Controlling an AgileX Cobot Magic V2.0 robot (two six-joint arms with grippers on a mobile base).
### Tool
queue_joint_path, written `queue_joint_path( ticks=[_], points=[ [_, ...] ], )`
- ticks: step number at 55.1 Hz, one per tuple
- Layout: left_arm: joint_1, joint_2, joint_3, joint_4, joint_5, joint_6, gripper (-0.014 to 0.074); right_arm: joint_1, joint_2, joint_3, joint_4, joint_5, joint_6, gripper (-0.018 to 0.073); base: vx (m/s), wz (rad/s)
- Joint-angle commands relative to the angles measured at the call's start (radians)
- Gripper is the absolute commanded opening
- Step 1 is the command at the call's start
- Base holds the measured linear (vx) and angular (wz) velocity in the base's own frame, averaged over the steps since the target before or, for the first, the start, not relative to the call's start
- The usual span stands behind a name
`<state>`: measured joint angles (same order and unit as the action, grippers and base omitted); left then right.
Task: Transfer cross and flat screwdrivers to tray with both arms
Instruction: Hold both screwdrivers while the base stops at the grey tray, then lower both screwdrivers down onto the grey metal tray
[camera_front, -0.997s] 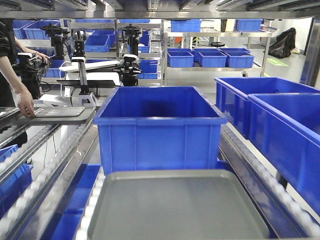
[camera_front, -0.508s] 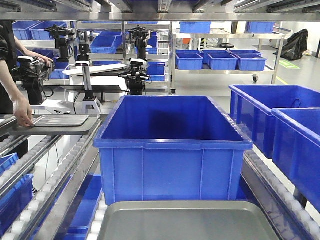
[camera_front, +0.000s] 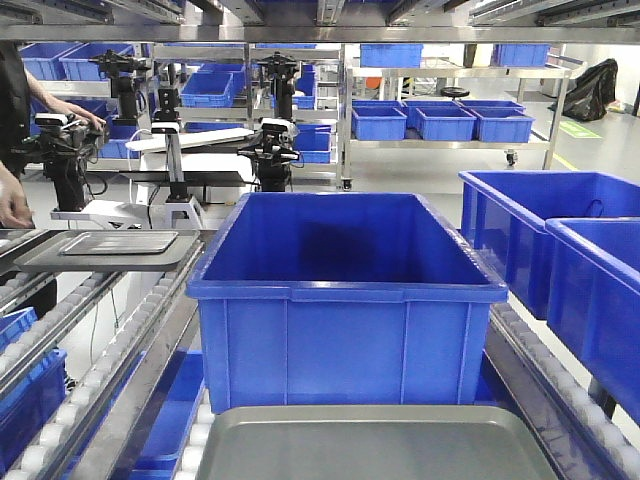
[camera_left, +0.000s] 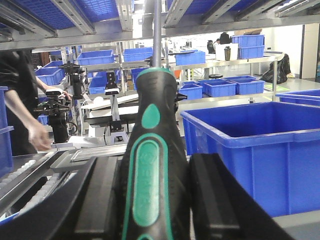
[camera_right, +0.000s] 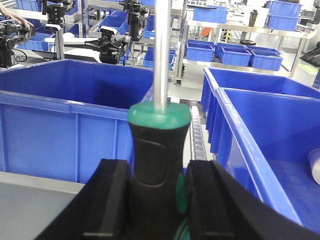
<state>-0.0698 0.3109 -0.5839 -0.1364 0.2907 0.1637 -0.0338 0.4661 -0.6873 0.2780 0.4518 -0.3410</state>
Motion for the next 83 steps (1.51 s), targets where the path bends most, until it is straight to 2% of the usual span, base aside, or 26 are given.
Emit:
queue_joint_path(
  ticks=[1,19,28,33,43,50,56,64,71,83],
  points=[
    [-0.004,0.011,-0.027,-0.009,-0.092,-0.001,0.0000,0.003,0.009,-0.031,0.009,-0.092,-0.007,-0.0008,0.00,0.00],
    [-0.004,0.011,-0.027,-0.009,-0.092,-0.001,0.0000,0.003,0.009,-0.031,0.011,-0.092,-0.007,-0.0008,0.00,0.00],
    [-0.004,0.011,-0.027,-0.017,-0.087,-0.006,0.0000,0.003,0.016,-0.031,0.088,-0.076,-0.002,-0.0008,0.00,0.00],
    [-0.004,0.012,-0.027,-0.072,-0.085,-0.039,0.0000,0.003,0.047,-0.031,0.172,-0.024,-0.003,-0.0008,0.00,0.00],
    [-0.004,0.068,-0.027,-0.192,-0.043,-0.030,0.0000,0.003,0.200,-0.034,0.350,0.124,-0.080,-0.0008,0.00,0.00],
    [-0.004,0.131,-0.027,-0.286,-0.020,0.027,0.0001,0.003,0.312,-0.034,0.465,0.174,-0.125,-0.0008,0.00,0.00],
    [-0.004,0.178,-0.027,-0.394,-0.017,0.129,0.0001,0.019,0.412,-0.034,0.552,0.198,-0.150,-0.0008,0.00,0.00],
    [-0.004,0.224,-0.027,-0.543,0.001,0.250,0.0002,0.122,0.546,-0.034,0.572,0.142,-0.145,-0.0008,0.00,0.00],
    [-0.004,0.241,-0.027,-0.627,0.016,0.333,0.0003,0.180,0.666,-0.034,0.565,0.086,-0.110,-0.0008,0.00,0.00],
    [-0.004,0.244,-0.027,-0.639,0.046,0.345,0.0003,0.182,0.791,-0.034,0.569,0.082,-0.113,-0.0001,0.00,0.00]
  ],
)
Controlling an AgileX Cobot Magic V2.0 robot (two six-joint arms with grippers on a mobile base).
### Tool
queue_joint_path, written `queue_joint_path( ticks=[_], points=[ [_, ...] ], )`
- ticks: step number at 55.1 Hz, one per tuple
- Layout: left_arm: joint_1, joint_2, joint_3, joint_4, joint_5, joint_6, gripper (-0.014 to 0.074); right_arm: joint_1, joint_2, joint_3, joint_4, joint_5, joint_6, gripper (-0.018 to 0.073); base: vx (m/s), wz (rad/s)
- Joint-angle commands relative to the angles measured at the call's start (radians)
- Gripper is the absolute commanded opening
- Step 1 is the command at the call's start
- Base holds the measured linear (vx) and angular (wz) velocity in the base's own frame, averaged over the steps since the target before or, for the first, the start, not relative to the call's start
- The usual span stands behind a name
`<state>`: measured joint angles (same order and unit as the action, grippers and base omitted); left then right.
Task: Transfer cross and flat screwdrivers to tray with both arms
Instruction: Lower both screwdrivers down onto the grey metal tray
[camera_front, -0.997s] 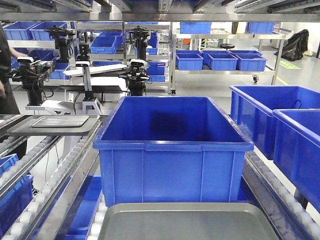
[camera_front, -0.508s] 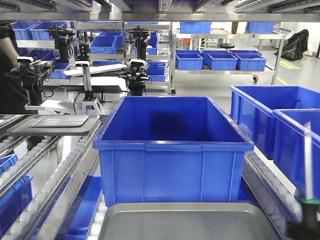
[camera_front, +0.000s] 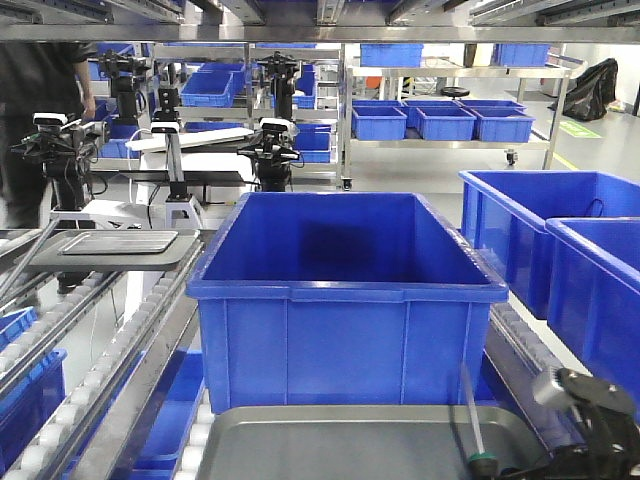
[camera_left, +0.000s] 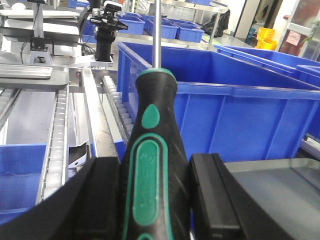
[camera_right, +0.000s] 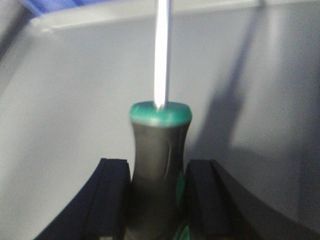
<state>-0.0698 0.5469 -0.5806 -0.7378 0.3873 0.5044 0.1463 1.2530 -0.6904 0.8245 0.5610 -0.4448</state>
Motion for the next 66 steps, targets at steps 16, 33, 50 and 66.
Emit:
queue_joint_path(
  ticks=[16,33,50,66],
  points=[
    [-0.004,0.008,-0.031,-0.038,-0.015,0.005,0.0003,0.002,0.002,-0.031,0.023,-0.010,-0.094,0.0240,0.00,0.00],
    [-0.004,0.012,-0.031,-0.121,0.051,0.003,0.0004,0.002,0.002,-0.031,0.023,-0.013,-0.108,0.0599,0.00,0.00],
    [-0.004,0.188,-0.031,-0.340,0.159,0.044,0.0004,0.002,0.002,-0.031,0.023,-0.022,-0.115,0.0581,0.00,0.00],
    [-0.116,0.359,-0.032,-0.596,0.124,0.209,0.0004,0.002,0.002,-0.031,0.023,-0.023,-0.115,0.0581,0.00,0.00]
  ],
)
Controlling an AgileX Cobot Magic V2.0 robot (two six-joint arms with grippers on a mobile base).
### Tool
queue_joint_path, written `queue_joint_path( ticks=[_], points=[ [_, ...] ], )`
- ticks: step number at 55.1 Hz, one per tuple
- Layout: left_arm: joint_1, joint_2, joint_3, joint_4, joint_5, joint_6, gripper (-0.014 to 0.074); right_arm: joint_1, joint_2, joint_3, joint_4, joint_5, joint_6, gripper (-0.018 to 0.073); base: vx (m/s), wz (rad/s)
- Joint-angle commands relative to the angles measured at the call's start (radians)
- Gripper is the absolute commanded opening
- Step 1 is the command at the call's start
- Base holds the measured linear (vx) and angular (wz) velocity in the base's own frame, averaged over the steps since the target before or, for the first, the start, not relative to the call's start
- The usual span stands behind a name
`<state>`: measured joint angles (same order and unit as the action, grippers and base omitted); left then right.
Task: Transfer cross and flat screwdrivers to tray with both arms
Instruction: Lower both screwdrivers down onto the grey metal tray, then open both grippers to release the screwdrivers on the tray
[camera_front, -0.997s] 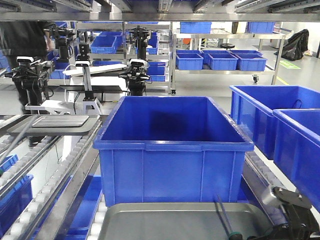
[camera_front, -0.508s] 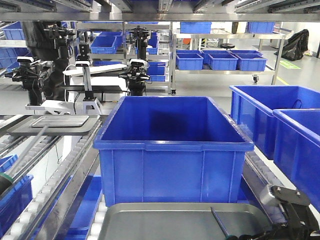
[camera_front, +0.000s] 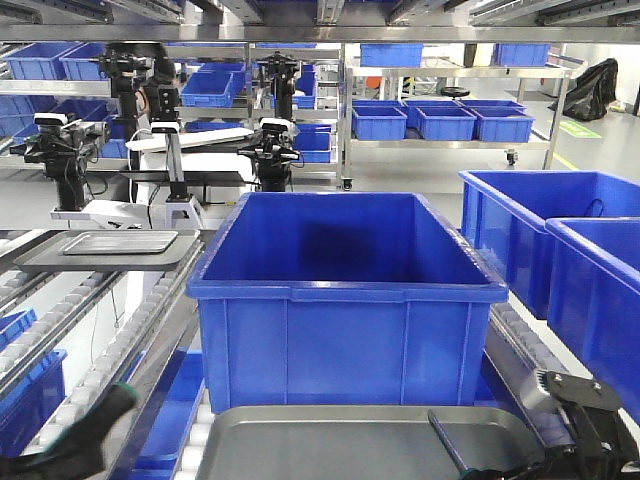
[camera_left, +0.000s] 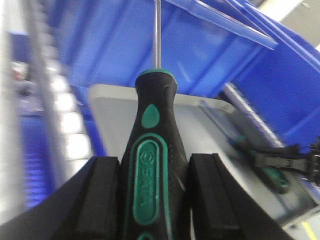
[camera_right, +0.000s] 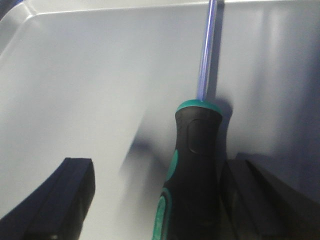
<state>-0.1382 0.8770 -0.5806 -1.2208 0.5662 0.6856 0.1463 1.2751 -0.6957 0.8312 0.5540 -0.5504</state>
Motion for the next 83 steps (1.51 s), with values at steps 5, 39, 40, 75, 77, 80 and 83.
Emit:
queue_joint_path(
  ticks=[5,39,40,75,77,80,83],
  points=[
    [-0.119,0.069,-0.036,-0.121,-0.112,0.032,0.0004,0.002,-0.020,-0.025,0.016,-0.014,-0.010,0.0581,0.00,0.00],
    [-0.510,0.448,-0.185,-0.216,-0.400,0.044,0.0005,0.000,-0.020,-0.025,0.014,0.014,-0.010,0.0581,0.00,0.00],
    [-0.515,0.462,-0.193,-0.216,-0.400,0.044,0.0005,0.000,-0.020,-0.025,0.013,0.017,-0.010,0.0581,0.00,0.00],
    [-0.591,0.572,-0.218,-0.217,-0.402,0.078,0.0551,0.000,-0.020,-0.025,-0.026,0.017,-0.010,0.0581,0.00,0.00],
    [-0.591,0.572,-0.221,-0.217,-0.395,0.080,0.0573,0.000,-0.020,-0.025,-0.027,0.018,-0.010,0.0581,0.00,0.00],
    [-0.591,0.572,-0.229,-0.216,-0.380,0.080,0.0592,0.000,-0.020,-0.025,-0.030,0.023,-0.010,0.0581,0.00,0.00],
    [-0.590,0.570,-0.245,-0.216,-0.362,0.088,0.0594,0.000,-0.020,-0.025,-0.030,0.035,-0.018,0.0581,0.00,0.00]
  ],
)
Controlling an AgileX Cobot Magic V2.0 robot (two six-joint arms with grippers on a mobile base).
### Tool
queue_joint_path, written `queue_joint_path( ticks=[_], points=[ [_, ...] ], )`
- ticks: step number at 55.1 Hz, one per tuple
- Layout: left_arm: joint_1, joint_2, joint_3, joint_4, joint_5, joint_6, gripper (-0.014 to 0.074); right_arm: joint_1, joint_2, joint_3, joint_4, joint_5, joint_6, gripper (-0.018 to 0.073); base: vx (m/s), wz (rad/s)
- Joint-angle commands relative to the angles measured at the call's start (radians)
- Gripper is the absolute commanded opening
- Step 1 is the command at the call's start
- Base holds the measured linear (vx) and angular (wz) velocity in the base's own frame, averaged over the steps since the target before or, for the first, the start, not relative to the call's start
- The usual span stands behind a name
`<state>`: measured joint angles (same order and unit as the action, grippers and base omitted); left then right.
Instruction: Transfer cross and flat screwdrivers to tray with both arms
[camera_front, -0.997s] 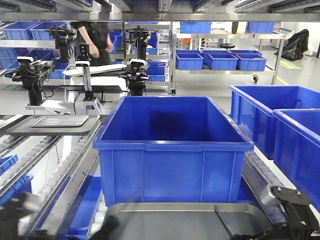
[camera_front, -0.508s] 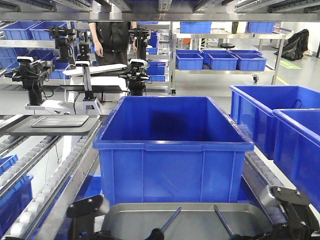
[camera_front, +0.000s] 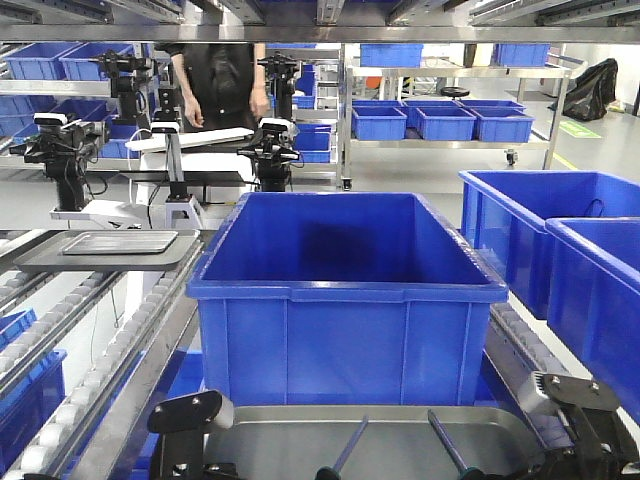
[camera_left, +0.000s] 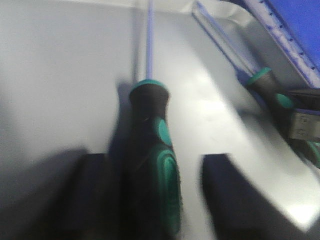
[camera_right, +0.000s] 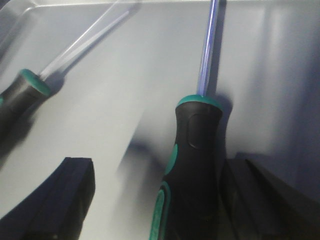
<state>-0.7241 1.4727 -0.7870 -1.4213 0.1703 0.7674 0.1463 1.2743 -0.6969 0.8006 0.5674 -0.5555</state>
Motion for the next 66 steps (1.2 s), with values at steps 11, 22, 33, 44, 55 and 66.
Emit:
queue_joint_path(
  ticks=[11,22,33,44,55,66],
  points=[
    [-0.004,-0.086,-0.109,0.005,0.050,0.093,0.0496,0.000,-0.098,-0.051,-0.016,0.053,-0.051,0.0540,0.00,0.00],
    [-0.004,-0.199,-0.117,0.115,0.020,0.103,0.0276,0.000,-0.236,-0.137,-0.052,0.093,-0.023,0.0398,0.00,0.00],
    [-0.004,-0.336,-0.117,0.247,0.022,0.101,-0.0008,0.000,-0.389,-0.165,-0.138,0.131,0.017,0.0006,0.00,0.00],
    [-0.004,-0.515,-0.105,0.488,0.157,0.030,0.0001,0.000,-0.650,-0.161,-0.356,0.171,0.161,-0.0009,0.00,0.00],
    [-0.004,-0.736,0.057,0.963,0.293,-0.366,0.0001,0.000,-1.001,-0.161,-0.597,0.241,0.371,-0.0008,0.00,0.00],
    [-0.004,-0.913,0.152,1.136,0.276,-0.473,0.0003,0.000,-1.151,-0.161,-0.760,0.293,0.398,-0.0008,0.00,0.00]
  ],
)
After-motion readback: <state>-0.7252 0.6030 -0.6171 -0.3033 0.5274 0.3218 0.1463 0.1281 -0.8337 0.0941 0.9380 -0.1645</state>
